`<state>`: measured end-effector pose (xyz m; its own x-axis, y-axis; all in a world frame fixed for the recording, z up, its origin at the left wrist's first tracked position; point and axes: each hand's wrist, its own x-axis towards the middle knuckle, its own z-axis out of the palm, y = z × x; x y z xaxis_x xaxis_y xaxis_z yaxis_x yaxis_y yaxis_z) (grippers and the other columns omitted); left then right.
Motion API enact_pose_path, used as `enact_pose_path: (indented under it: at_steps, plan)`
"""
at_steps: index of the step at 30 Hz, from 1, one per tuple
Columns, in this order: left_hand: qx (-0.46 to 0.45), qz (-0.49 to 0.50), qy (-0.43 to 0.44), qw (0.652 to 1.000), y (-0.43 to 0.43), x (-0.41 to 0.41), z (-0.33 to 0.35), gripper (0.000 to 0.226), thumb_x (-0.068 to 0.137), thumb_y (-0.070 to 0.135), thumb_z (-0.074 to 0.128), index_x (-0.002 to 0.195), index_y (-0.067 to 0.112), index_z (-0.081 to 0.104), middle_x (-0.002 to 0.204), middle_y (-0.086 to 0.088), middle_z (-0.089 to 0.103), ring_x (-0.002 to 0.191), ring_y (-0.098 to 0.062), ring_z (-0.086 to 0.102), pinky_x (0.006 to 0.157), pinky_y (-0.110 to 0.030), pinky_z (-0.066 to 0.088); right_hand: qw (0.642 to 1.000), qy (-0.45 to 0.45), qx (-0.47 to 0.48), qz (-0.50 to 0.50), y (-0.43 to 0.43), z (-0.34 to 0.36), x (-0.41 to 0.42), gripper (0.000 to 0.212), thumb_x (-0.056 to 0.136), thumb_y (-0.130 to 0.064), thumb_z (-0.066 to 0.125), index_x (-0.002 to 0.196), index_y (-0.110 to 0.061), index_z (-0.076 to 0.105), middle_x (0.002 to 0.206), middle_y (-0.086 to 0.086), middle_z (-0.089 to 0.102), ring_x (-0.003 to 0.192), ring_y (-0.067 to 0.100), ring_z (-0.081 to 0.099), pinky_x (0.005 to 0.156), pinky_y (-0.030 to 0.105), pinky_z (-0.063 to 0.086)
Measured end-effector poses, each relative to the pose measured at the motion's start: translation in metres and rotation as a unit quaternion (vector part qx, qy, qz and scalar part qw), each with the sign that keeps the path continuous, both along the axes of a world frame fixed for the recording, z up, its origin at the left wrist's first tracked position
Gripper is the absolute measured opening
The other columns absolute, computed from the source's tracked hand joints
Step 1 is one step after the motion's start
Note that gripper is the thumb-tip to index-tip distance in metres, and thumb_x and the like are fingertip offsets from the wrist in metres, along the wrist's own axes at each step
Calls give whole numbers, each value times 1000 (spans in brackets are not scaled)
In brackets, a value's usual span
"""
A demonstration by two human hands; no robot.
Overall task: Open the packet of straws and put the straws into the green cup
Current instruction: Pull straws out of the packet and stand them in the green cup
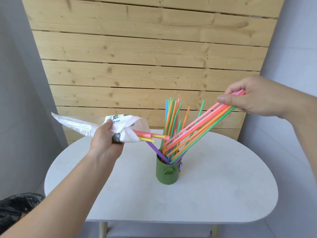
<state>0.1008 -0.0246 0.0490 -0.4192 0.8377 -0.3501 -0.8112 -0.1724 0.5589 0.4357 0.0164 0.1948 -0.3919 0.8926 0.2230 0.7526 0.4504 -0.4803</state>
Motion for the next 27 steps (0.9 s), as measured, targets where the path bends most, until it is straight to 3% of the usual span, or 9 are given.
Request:
enact_pose_path:
  at_steps: [5,8,15,27]
  plan:
    - [-1,-1,-3,1000,1,1,-1,33,104,16,64,136,7,62,119,-7,77,89,-20,78,77,-35,64,999,-38,-22,26,17,-4,-3,29,90,-46,66,79,-22,78,50,-8,46,43,7,35,51,25,30]
    - [0,-4,-2,1000,1,0,-2,35,104,16,63,137,6,61,121,-8,76,88,-21,79,68,-34,65,998,-57,-23,34,26,-3,-7,30,89,-47,66,78,-22,78,52,-3,47,44,9,36,53,26,31]
    - [4,-2,-9,1000,3,-1,-4,37,103,15,65,139,5,60,124,-10,76,94,-23,79,59,-34,65,990,-136,-12,43,40,2,-33,31,87,-51,67,75,-24,75,45,-11,50,44,6,40,54,28,33]
    - [3,0,-12,1000,3,-2,-3,37,103,15,64,138,4,60,125,-11,76,103,-26,78,76,-39,64,960,-263,67,74,55,-15,-107,33,89,-52,65,78,-22,61,73,0,57,69,20,51,60,32,38]
